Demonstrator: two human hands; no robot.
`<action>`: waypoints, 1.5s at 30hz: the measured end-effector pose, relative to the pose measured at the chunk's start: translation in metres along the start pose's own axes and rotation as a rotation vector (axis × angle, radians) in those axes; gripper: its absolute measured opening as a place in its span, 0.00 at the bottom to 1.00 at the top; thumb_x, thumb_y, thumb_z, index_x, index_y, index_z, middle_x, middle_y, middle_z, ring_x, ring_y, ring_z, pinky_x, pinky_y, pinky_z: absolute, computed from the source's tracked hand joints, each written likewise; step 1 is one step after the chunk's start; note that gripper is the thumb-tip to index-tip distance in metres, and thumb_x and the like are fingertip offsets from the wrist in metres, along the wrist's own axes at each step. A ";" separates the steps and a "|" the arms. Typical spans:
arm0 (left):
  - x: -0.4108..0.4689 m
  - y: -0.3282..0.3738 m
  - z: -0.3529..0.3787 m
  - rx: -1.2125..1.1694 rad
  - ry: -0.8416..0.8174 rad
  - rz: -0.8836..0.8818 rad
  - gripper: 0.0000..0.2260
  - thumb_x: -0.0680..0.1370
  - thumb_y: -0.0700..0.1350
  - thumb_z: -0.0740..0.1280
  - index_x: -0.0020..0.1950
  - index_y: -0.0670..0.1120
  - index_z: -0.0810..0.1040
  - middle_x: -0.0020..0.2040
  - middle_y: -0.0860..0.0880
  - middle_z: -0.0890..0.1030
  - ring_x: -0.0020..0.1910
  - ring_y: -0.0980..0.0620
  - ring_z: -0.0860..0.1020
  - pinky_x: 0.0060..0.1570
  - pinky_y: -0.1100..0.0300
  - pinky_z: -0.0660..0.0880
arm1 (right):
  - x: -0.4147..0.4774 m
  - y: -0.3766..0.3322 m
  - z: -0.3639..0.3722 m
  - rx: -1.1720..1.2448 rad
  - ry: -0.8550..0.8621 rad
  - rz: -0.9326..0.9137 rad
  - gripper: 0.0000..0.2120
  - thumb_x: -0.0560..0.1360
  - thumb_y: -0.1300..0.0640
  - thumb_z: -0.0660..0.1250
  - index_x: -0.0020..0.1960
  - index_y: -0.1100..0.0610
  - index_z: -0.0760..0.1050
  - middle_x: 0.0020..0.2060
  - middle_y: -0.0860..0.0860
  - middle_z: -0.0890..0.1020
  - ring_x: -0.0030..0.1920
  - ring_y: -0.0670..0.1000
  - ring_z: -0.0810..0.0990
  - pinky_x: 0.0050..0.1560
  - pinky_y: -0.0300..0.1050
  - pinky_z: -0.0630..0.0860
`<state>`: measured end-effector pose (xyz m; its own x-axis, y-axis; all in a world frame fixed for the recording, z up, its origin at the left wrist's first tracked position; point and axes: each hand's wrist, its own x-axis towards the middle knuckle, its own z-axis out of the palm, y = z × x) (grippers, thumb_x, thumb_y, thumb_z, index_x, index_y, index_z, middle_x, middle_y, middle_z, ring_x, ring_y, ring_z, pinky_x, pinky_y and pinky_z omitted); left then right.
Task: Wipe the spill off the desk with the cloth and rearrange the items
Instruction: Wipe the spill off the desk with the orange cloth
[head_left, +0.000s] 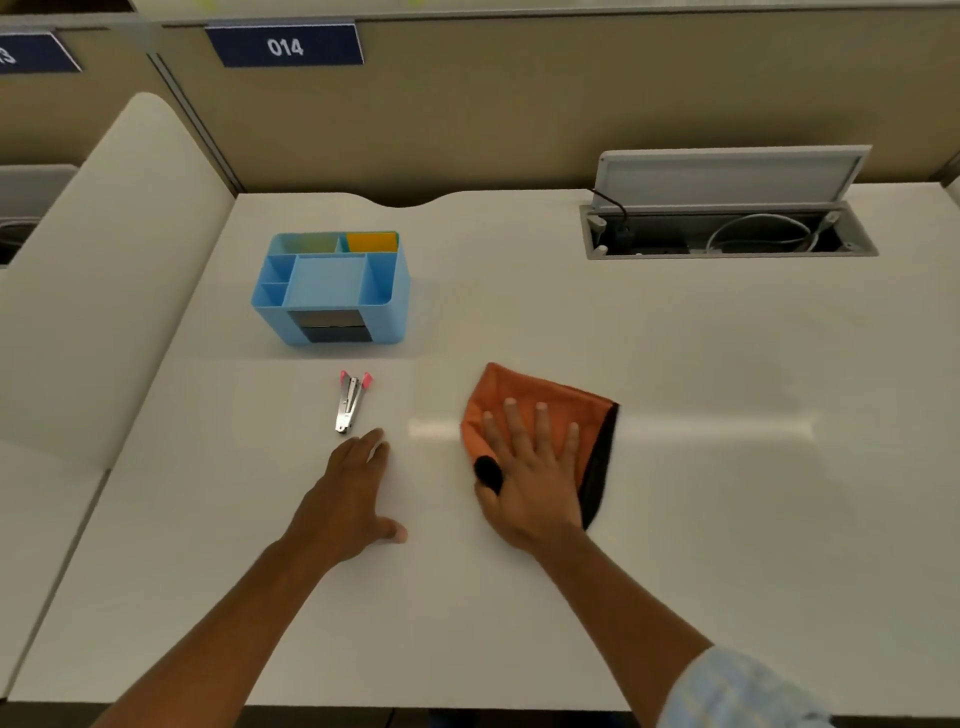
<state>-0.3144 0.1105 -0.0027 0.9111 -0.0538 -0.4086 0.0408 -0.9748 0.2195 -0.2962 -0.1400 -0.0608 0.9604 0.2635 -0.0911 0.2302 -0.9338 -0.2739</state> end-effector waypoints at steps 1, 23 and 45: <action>-0.003 -0.006 0.001 0.000 0.001 -0.012 0.57 0.66 0.63 0.80 0.84 0.46 0.51 0.84 0.55 0.45 0.83 0.49 0.46 0.78 0.51 0.63 | 0.001 -0.011 0.005 0.001 -0.012 -0.069 0.40 0.75 0.35 0.55 0.84 0.45 0.52 0.85 0.52 0.51 0.83 0.66 0.46 0.76 0.77 0.43; 0.016 0.000 0.039 -0.056 -0.106 0.045 0.63 0.56 0.71 0.75 0.84 0.47 0.53 0.81 0.60 0.44 0.82 0.49 0.49 0.79 0.53 0.58 | -0.044 0.207 -0.055 -0.079 0.001 -0.091 0.35 0.79 0.43 0.57 0.83 0.38 0.49 0.84 0.41 0.49 0.84 0.50 0.44 0.79 0.69 0.51; 0.026 0.017 0.023 0.157 0.161 0.257 0.40 0.52 0.58 0.76 0.61 0.50 0.72 0.66 0.55 0.71 0.57 0.55 0.70 0.32 0.67 0.80 | 0.118 0.252 -0.084 -0.039 0.065 0.339 0.36 0.78 0.32 0.38 0.78 0.42 0.25 0.84 0.50 0.38 0.84 0.60 0.39 0.79 0.67 0.34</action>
<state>-0.2993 0.0876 -0.0301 0.9369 -0.2798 -0.2097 -0.2512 -0.9558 0.1528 -0.1118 -0.3642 -0.0602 0.9910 -0.0779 -0.1087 -0.0987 -0.9746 -0.2013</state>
